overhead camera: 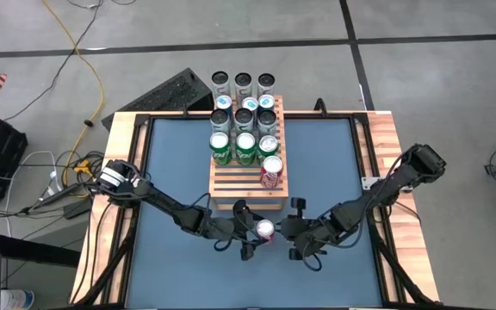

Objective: Place canned beverage on shelf
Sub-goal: Put the left red soda can on the shelf aligned with the other red soda can

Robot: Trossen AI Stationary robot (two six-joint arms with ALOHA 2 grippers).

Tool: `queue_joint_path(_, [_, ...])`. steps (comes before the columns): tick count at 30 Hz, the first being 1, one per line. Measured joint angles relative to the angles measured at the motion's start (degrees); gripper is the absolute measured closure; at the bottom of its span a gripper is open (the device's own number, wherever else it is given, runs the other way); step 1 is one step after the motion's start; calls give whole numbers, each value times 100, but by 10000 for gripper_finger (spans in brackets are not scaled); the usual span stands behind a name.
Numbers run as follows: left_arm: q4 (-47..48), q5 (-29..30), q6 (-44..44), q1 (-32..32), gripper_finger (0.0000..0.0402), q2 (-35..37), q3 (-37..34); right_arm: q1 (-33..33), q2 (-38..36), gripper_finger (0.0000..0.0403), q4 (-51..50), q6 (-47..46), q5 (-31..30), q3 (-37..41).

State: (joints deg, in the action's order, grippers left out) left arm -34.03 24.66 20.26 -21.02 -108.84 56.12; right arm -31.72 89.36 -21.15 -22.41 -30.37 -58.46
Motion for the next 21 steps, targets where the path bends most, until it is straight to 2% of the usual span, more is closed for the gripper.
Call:
queue_joint_path(5, [-3, -6, 19, 0, 70, 0, 0, 41, 0, 340, 83, 1, 41, 0])
queue_joint_path(11, [-8, -32, 42, 2, 120, 0, 0, 47, 0, 340, 76, -1, 53, 0])
queue_joint_path(21, [-364, -74, 373, -103, 121, -15, -17, -52, -20, 340, 74, -19, 39, -23])
